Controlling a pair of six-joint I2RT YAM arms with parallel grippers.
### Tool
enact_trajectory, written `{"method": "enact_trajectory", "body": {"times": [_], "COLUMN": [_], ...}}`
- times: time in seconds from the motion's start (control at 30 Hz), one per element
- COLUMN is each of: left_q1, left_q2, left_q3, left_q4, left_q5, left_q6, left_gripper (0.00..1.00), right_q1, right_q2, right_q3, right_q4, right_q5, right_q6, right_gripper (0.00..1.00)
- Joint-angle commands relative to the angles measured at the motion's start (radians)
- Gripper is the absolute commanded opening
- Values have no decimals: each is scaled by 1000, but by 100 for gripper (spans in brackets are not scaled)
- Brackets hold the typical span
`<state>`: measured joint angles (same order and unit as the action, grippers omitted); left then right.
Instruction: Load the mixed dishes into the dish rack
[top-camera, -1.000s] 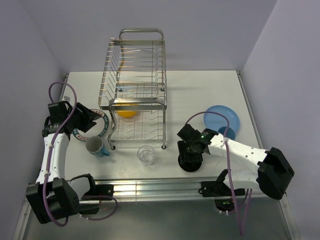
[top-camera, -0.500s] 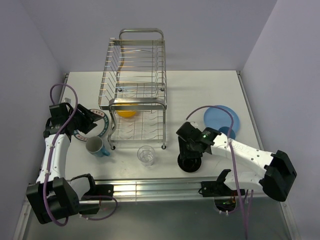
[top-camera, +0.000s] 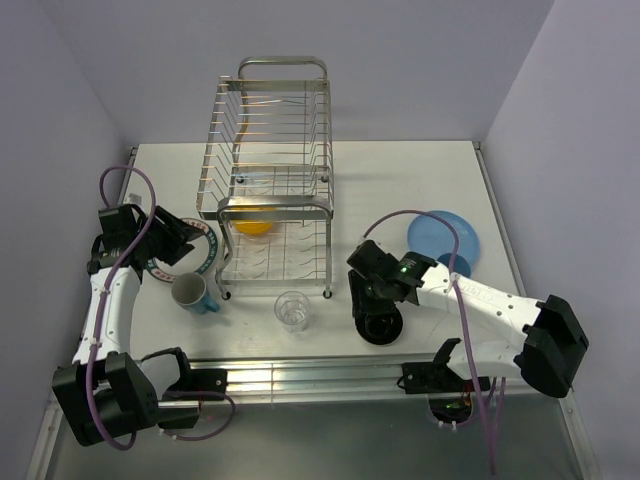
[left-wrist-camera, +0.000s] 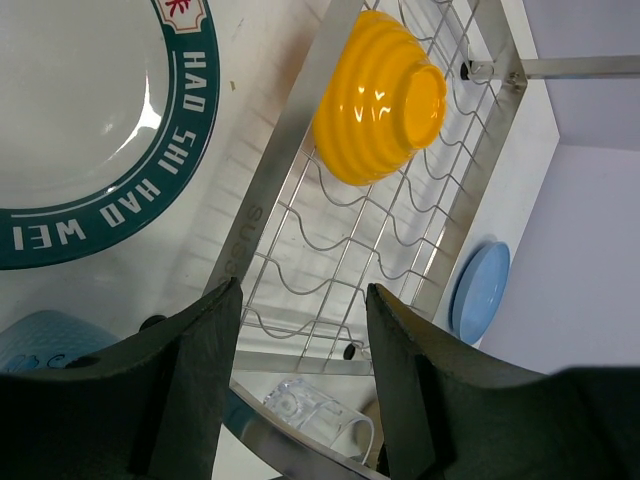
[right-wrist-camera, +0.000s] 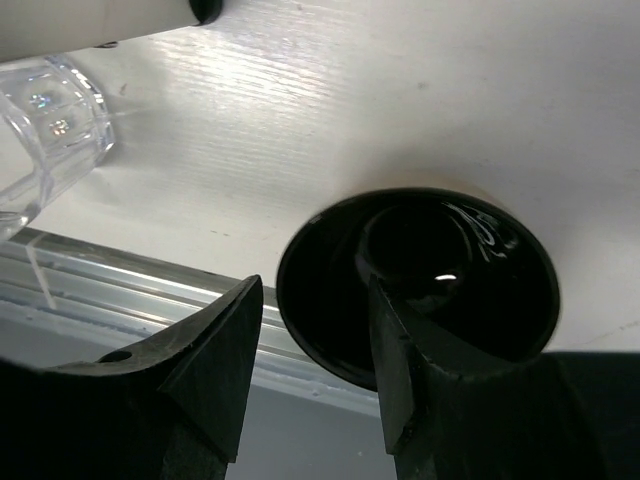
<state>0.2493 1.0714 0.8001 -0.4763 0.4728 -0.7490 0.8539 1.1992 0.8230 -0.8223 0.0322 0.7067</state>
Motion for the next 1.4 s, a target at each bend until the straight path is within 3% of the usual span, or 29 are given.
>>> {"method": "enact_trajectory", "body": {"times": [0.0,0.33,0.47,0.6,0.77,0.93,1.07,1.37], "left_q1": [1,-1,-1,-1,1,1,1,1], "left_q2": [-7,-10,-7,-4,-2,-2,-5,22], "left_q3": [1,-35,-35,-33,-30,-30,-36,-61], "left_q4": [22,51,50,50,45,44,42,82], "left_q5": [6,17,17,17,12,12,4,6], "left_q6": [5,-7,0,4,10,11,16,16], "left_gripper": [59,59,59,59,60,60,60,60], "right_q1": [16,63,82,88,88,86,37,-312], "right_q2": [17,68,95,100,54,-29,-99,-110], "right_q3": [-25,-45,-62,-90,-105,-32,80,238], "right_q4": [71,95,89,81,61,-32,-60,-11], "right_q5": [-26,-41,-34,0,37,98,78,-195], "right_q6": [17,59,82,108,123,91,13,-148], "right_gripper": [53,50,43,31,0,0,0,0]}}
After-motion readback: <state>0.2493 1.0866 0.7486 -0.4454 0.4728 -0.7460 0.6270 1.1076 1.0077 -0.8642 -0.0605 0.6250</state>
